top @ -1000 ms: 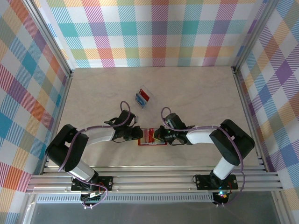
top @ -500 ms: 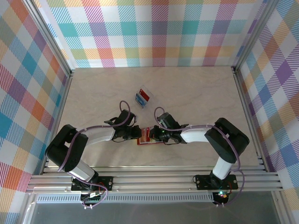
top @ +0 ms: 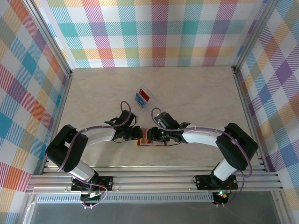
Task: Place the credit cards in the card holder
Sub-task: Insert the credit card into the card slot.
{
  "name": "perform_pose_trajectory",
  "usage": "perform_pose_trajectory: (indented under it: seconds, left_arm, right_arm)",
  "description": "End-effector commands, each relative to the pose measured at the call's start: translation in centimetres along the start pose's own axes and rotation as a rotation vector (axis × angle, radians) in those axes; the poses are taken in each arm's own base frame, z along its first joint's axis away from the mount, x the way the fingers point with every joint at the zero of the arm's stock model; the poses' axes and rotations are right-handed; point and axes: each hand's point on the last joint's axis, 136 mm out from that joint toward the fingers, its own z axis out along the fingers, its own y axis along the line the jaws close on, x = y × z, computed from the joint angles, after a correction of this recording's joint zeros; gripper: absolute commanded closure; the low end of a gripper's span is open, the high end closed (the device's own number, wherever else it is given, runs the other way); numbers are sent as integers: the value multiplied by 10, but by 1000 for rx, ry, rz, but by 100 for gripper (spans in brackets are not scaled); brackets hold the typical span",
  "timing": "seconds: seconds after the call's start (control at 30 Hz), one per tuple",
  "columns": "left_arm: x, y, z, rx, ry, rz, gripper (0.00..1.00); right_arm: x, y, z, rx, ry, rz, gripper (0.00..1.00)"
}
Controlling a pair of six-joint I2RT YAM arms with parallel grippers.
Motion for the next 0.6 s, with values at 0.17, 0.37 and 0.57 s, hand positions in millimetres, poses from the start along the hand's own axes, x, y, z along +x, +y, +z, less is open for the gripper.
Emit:
perform_pose_trajectory:
  seconds: [0.17, 0.37, 0.57]
  left_arm:
    - [14, 5, 3, -29, 58, 9, 84]
    - [14, 4, 3, -27, 57, 11, 84]
    - [14, 5, 3, -28, 59, 9, 84]
  right_arm:
    - [-19, -23, -21, 240, -36, -159, 65]
    - [-23, -45, -14, 374, -16, -206, 64]
    - [-20, -62, 2, 447, 20, -224, 64]
